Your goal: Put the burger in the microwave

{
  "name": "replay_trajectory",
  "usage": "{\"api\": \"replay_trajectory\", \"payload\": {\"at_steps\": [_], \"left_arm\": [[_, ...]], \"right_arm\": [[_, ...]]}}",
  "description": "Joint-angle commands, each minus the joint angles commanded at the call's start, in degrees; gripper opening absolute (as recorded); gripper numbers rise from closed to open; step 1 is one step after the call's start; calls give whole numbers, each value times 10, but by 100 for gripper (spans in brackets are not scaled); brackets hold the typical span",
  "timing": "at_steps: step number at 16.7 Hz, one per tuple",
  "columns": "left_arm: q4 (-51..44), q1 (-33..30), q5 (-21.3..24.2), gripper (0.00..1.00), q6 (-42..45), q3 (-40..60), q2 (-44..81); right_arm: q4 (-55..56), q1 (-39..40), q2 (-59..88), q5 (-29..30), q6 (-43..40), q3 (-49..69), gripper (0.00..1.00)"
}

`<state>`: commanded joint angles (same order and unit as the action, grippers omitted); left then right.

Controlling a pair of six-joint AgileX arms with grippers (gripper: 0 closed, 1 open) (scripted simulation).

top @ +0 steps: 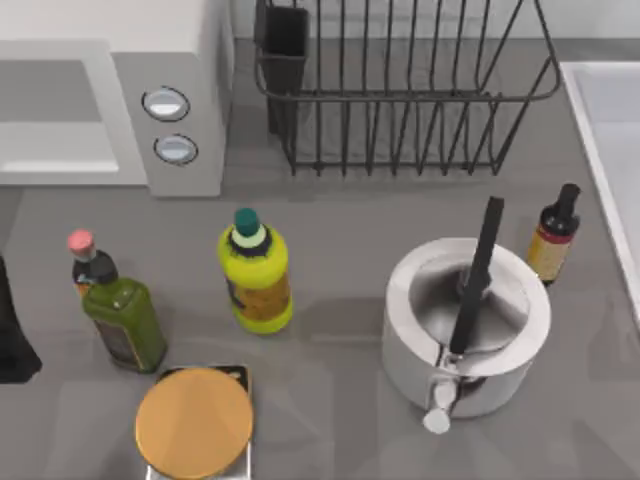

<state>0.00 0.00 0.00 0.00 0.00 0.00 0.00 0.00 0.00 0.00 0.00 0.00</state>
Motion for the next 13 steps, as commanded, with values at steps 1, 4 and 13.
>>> {"api": "replay_trajectory", "payload": {"at_steps": [1, 4, 13], "left_arm": [[0, 0, 0, 100, 0, 0, 0], [-13, 1, 1, 100, 5, 17, 18], [-224, 40, 3, 100, 91, 269, 389]], "right_arm": [[0, 0, 0, 0, 0, 0, 100], [0, 0, 0, 0, 0, 0, 100], [0, 0, 0, 0, 0, 0, 100]]}}
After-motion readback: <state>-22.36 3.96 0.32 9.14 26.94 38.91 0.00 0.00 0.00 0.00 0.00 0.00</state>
